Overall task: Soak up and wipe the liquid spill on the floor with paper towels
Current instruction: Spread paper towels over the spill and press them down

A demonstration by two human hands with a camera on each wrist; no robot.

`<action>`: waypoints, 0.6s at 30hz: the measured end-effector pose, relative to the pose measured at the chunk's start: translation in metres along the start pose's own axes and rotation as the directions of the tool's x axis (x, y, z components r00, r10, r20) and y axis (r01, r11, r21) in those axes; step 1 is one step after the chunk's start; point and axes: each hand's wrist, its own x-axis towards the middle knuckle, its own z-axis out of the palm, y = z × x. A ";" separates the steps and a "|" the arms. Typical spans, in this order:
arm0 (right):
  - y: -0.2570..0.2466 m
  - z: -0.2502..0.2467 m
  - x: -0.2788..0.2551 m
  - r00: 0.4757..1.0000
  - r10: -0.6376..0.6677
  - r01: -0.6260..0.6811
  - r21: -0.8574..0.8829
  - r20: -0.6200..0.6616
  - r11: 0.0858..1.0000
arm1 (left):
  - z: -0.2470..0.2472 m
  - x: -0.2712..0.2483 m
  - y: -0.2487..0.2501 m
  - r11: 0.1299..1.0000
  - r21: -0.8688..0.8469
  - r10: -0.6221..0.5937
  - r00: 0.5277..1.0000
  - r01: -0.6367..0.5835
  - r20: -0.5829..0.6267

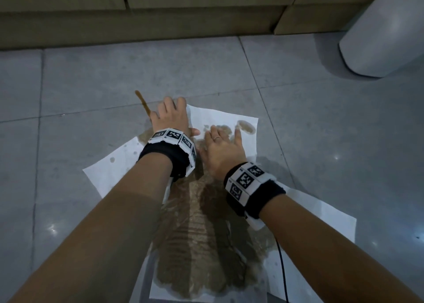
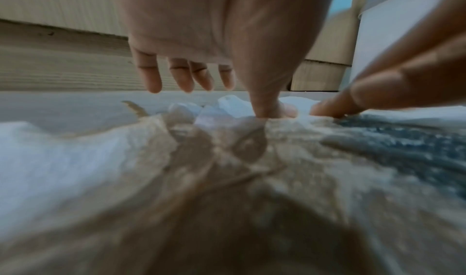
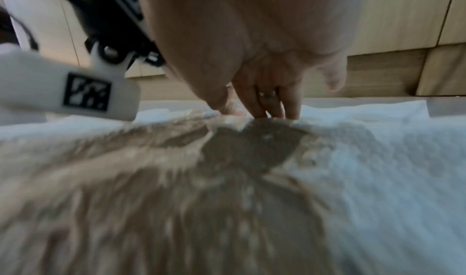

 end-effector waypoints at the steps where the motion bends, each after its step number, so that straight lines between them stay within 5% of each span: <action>1: 0.001 -0.004 0.001 1.000 0.002 -0.002 0.020 -0.020 1.000 | 0.001 -0.003 0.000 1.000 -0.010 -0.008 1.000 0.008 -0.011; 8: 0.009 -0.002 -0.004 0.997 -0.069 0.070 -0.023 0.032 0.997 | 0.000 -0.015 -0.001 0.998 -0.058 -0.019 1.000 0.020 0.010; 11: 0.026 -0.014 0.001 0.998 -0.062 0.055 0.323 0.009 0.945 | 0.002 -0.027 -0.011 0.980 -0.198 -0.014 0.997 -0.002 -0.076; 14: 0.038 -0.027 -0.001 0.998 0.031 0.020 0.705 -0.059 0.709 | 0.007 -0.037 -0.024 0.968 -0.170 0.181 0.983 -0.184 -0.031; 16: 0.037 -0.029 0.001 0.996 0.038 0.028 0.657 -0.086 0.753 | 0.011 -0.039 -0.030 0.945 -0.116 0.316 0.946 -0.306 0.075; 18: 0.030 -0.025 0.006 0.999 -0.026 0.040 0.422 -0.037 0.906 | 0.014 -0.040 -0.032 0.939 -0.094 0.343 0.923 -0.331 0.173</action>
